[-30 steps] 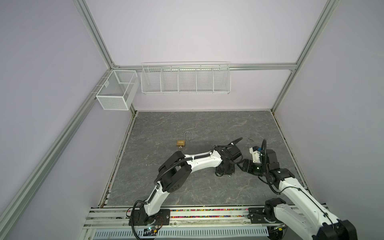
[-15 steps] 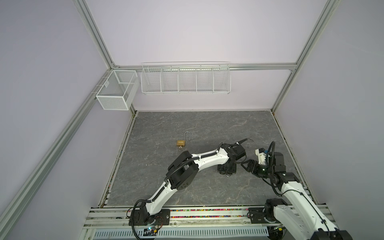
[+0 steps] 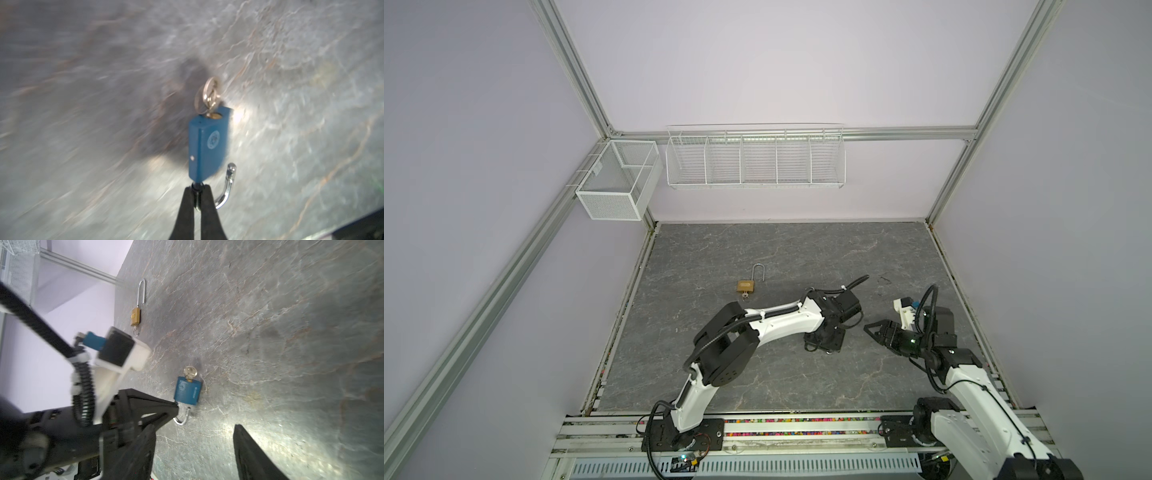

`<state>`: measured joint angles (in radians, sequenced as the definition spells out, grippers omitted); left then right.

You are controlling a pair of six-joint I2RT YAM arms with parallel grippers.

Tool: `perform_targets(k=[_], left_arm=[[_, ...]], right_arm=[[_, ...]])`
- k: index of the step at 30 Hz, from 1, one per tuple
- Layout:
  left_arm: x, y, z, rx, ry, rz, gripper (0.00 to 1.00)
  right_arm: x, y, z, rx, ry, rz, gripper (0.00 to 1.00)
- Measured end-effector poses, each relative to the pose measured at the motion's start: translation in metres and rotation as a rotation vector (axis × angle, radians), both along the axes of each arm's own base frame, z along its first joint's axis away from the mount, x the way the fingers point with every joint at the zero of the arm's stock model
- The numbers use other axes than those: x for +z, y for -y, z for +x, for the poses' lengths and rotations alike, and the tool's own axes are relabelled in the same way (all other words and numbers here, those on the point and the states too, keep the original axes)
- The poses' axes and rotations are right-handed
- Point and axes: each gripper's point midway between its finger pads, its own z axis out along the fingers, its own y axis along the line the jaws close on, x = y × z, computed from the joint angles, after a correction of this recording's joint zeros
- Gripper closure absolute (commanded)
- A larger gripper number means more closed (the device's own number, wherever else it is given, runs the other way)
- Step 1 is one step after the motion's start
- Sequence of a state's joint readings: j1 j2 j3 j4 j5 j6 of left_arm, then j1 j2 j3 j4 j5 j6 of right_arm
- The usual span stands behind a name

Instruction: Unlock with the key

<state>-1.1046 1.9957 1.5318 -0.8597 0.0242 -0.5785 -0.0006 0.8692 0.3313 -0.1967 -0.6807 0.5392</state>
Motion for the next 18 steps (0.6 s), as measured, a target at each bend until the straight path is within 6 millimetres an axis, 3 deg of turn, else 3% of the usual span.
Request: perform_targets(k=[4, 8, 12, 18], left_arm=[[0.039, -0.016, 0.007, -0.013, 0.087, -0.135, 1.0], [0.064, -0.003, 0.003, -0.062, 0.136, -0.3, 1.0], [0.07, 0.014, -0.007, -0.122, 0.123, -0.419, 1.0], [0.079, 0.027, -0.013, -0.163, 0.11, -0.506, 1.0]], right_arm=[[-0.003, -0.014, 0.0, 0.057, 0.004, 0.098, 0.39], [0.02, -0.031, 0.008, 0.139, 0.089, 0.148, 0.39], [0.041, -0.054, 0.011, 0.23, 0.165, 0.176, 0.39], [0.05, -0.063, 0.017, 0.246, 0.187, 0.193, 0.42]])
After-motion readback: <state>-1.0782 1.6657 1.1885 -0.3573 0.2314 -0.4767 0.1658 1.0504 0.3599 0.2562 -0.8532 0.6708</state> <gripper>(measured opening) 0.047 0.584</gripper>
